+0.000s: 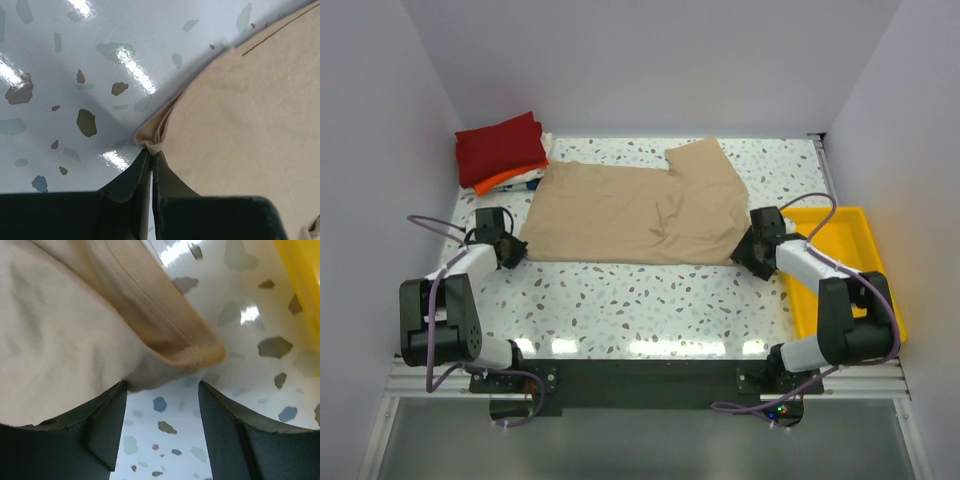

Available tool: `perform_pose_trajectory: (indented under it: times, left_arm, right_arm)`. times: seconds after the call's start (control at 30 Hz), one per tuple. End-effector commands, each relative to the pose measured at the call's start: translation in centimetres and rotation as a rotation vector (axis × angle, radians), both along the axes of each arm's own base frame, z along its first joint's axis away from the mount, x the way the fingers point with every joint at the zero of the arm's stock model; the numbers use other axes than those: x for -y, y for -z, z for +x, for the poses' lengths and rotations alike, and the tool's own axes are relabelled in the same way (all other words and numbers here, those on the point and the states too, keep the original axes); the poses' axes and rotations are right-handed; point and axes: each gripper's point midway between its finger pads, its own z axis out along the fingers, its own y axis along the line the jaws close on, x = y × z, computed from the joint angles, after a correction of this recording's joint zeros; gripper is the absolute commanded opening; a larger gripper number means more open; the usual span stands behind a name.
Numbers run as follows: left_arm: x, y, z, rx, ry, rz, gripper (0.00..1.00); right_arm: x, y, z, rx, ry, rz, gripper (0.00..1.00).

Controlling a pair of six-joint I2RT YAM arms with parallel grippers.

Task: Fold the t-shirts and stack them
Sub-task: Fold the tshirt

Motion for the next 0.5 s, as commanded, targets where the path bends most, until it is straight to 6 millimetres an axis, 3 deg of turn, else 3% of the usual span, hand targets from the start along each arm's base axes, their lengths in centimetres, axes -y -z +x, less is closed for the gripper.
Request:
perform_pose_trajectory:
  times: [0.0, 0.1, 0.17, 0.23, 0.33, 0.4, 0.43, 0.47]
  left_arm:
    - [0.2, -0.8, -0.1, 0.034, -0.012, -0.019, 0.00]
    - [0.2, -1.0, -0.2, 0.033, -0.012, -0.021, 0.00]
    - [0.2, -1.7, -0.2, 0.044, -0.008, -0.014, 0.00]
    - [-0.3, -2.2, -0.6, 0.037, -0.021, 0.013, 0.00]
    - [-1.2, -3.1, -1.5, 0.039, -0.039, 0.064, 0.00]
    - [-1.6, -3.9, -2.2, 0.055, -0.051, 0.092, 0.00]
    - [-1.6, -3.4, -2.7, 0.037, -0.053, 0.097, 0.00]
    - [-1.7, -3.8, -3.0, 0.051, -0.059, 0.105, 0.00]
  right_arm:
    - [0.4, -0.2, 2.8, 0.071, 0.061, -0.011, 0.61]
    - [0.7, -0.3, 3.7, 0.090, 0.078, -0.032, 0.46]
    - [1.2, -0.7, 4.2, 0.103, 0.089, -0.053, 0.24]
    - [1.2, -1.8, 4.2, 0.109, 0.074, -0.059, 0.07]
    - [1.3, -3.3, 3.0, 0.096, 0.059, -0.060, 0.01]
    - [1.5, -6.1, 1.9, 0.135, 0.056, -0.058, 0.00]
    - [1.6, -5.7, 1.2, 0.104, 0.054, -0.065, 0.00]
    - [1.8, -6.9, 0.7, 0.126, 0.058, -0.063, 0.00]
